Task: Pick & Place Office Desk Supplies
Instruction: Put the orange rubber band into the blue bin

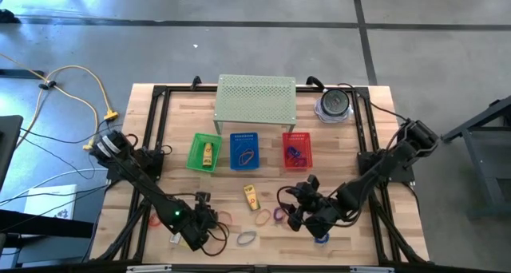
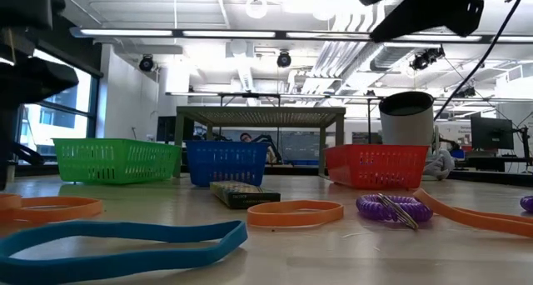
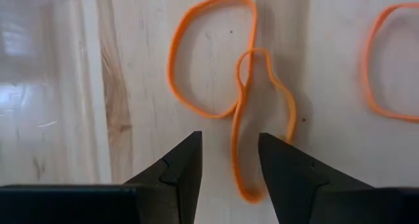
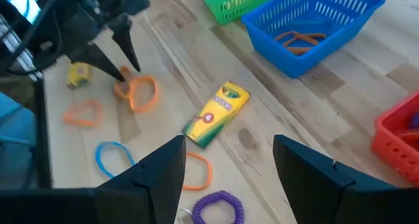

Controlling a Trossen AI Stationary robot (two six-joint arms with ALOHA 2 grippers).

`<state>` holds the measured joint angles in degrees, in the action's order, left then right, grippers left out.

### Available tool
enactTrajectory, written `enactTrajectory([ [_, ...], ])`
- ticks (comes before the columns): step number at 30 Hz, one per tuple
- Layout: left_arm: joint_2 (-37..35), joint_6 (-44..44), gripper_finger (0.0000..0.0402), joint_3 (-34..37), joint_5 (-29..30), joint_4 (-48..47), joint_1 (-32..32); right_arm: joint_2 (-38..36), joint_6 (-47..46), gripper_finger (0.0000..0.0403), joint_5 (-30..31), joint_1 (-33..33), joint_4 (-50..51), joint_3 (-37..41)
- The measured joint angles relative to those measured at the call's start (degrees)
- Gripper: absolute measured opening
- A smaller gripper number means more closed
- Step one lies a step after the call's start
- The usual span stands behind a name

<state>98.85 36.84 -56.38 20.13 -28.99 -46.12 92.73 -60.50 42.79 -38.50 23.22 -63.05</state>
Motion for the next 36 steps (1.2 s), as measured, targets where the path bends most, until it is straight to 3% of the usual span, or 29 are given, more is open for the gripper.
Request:
enactTrajectory([
  [11,3.71,0.61,0.0131,-0.28,-1.37,0.23,0.23,3.39,7.57,0.022,-1.82,-0.02,-11.52,0.04],
  [19,3.91,2.51,0.0019,-0.13,-0.5,2.45,0.15,3.39,10.76,0.022,-2.63,-0.15,-16.14,0.02],
  [23,3.96,3.64,0.0003,-0.14,0.08,2.59,-0.28,3.39,11.33,0.022,-2.63,-0.13,-16.87,0.02],
  [29,1.1,5.46,0.0001,-1.69,4.38,1.85,-0.65,3.39,15.85,0.022,-2.58,-0.13,-18.97,0.02],
  [36,-6.26,-1.46,0.0001,-7.5,12.72,1.83,1.58,3.39,22.77,0.022,-3.51,-0.13,-20.41,0.02],
])
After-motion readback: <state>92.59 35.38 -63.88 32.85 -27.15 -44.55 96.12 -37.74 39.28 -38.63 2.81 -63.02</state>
